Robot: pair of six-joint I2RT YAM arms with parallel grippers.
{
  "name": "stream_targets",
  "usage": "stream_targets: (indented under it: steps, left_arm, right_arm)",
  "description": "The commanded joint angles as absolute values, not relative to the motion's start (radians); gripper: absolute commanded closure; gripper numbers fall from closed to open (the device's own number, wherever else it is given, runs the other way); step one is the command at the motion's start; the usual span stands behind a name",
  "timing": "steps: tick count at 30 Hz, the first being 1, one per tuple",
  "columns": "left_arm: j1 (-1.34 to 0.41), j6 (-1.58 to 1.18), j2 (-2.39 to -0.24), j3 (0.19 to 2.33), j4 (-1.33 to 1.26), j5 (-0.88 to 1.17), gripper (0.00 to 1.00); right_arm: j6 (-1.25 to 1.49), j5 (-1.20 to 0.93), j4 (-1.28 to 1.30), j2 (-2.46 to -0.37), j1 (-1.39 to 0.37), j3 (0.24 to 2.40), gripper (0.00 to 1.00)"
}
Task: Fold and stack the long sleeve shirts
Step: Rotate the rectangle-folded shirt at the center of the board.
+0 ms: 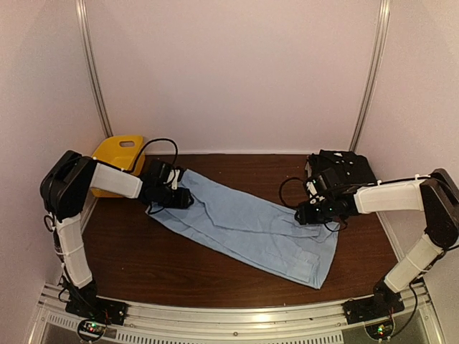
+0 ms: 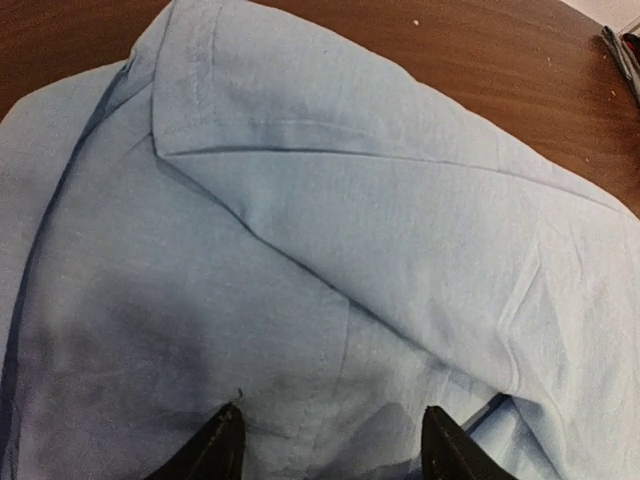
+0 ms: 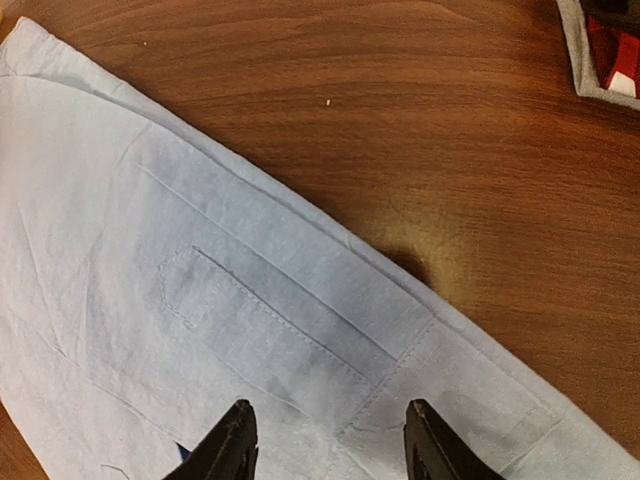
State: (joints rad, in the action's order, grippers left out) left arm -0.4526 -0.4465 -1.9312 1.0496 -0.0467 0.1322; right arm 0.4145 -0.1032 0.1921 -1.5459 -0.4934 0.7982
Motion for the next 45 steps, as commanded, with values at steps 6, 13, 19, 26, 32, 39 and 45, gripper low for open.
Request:
stream_targets:
  steps: [6, 13, 19, 26, 32, 39, 45]
  left_arm:
    - [-0.408, -0.288, -2.181, 1.412, 0.046, 0.192, 0.34]
    - [-0.394, -0.27, -2.211, 1.56, 0.021, 0.233, 0.29]
    - [-0.393, -0.278, -2.175, 1.573, 0.036, 0.242, 0.28]
    - [-0.401, -0.35, -2.063, 1.359, -0.028, 0.319, 0.33]
    - [-0.425, -0.363, -1.971, 1.201, -0.142, 0.408, 0.37]
    - [-0.462, -0.388, -1.918, 1.131, -0.259, 0.479, 0.39]
    - [-0.472, -0.428, -2.001, 1.21, -0.298, 0.542, 0.4]
  right_arm:
    - [0.415, -0.134, 0.118, -1.588, -0.472, 0.718, 0.51]
    - [0.499, -0.229, -0.02, -1.528, -0.506, 0.537, 0.55]
    - [0.613, -0.187, -0.098, -1.462, -0.645, 0.434, 0.55]
    - [0.736, -0.087, -0.121, -1.393, -0.856, 0.406, 0.55]
    - [0.727, -0.068, -0.138, -1.365, -0.909, 0.428, 0.55]
    - [0.728, -0.073, -0.175, -1.414, -0.923, 0.432, 0.55]
    - [0.726, -0.073, -0.182, -1.442, -0.935, 0.454, 0.55]
